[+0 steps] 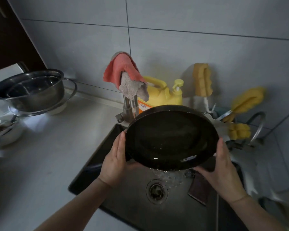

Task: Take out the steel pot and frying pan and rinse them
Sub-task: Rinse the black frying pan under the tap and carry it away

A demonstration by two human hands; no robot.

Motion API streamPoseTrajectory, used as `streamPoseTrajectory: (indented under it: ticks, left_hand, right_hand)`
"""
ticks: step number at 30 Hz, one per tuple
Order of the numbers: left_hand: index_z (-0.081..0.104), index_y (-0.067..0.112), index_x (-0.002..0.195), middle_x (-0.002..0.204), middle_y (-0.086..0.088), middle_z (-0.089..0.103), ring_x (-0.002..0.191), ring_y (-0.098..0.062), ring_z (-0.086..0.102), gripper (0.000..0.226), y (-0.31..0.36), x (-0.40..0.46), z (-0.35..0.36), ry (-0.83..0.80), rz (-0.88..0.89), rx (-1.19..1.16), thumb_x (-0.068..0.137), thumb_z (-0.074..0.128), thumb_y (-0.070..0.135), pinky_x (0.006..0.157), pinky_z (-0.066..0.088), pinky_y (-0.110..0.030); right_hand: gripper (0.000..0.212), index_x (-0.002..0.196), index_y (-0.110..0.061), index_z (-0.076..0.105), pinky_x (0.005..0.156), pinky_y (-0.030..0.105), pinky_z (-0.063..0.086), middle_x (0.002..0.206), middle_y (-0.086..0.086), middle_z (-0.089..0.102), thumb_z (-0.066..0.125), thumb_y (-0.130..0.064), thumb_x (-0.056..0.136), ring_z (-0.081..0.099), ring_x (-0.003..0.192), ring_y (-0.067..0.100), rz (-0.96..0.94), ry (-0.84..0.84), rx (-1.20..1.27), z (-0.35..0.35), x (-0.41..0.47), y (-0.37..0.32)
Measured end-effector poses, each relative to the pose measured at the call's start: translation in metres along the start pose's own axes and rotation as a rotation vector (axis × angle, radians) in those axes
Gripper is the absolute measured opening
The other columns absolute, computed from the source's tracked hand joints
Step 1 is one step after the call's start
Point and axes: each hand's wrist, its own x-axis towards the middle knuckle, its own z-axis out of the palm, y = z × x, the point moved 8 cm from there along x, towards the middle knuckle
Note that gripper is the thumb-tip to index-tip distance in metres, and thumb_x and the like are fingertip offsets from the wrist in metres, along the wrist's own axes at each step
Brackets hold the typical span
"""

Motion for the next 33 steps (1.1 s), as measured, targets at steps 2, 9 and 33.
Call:
streamPoseTrajectory:
  ticks: [2, 9, 33]
  left_hand:
    - [0.004, 0.007, 0.15, 0.14, -0.02, 0.029, 0.12, -0.033, 0.048, 0.111, 0.012, 0.012, -0.012, 0.064, 0.025, 0.001, 0.073, 0.06, 0.064, 0.082, 0.047, -0.035]
    - [-0.013, 0.023, 0.152, 0.136, -0.021, 0.034, 0.116, -0.032, 0.047, 0.104, 0.04, 0.051, -0.049, 0.255, 0.157, -0.056, 0.085, 0.056, 0.064, 0.088, 0.048, -0.041]
    - [-0.022, 0.048, 0.144, 0.147, 0.025, 0.007, 0.131, -0.005, 0.029, 0.143, -0.019, -0.011, 0.056, -0.872, -0.367, -0.373, 0.054, 0.089, 0.042, 0.113, 0.031, -0.034]
  right_hand:
    - [0.095, 0.154, -0.013, -0.007, 0.117, 0.022, 0.018, 0.163, 0.004, 0.009, 0.048, -0.059, 0.091, 0.011, 0.149, 0.013, -0.069, 0.059, 0.003, -0.018, 0.01, -0.007]
    - [0.106, 0.137, 0.017, 0.026, 0.108, 0.038, 0.035, 0.139, 0.026, 0.04, 0.089, -0.016, 0.058, 0.041, 0.13, 0.038, 0.079, 0.076, -0.013, -0.069, 0.046, -0.008]
    - [0.145, 0.149, -0.05, 0.004, 0.116, 0.029, 0.024, 0.149, -0.025, 0.025, 0.096, -0.04, 0.036, 0.022, 0.139, -0.004, 0.482, -0.618, 0.324, 0.034, -0.031, 0.028]
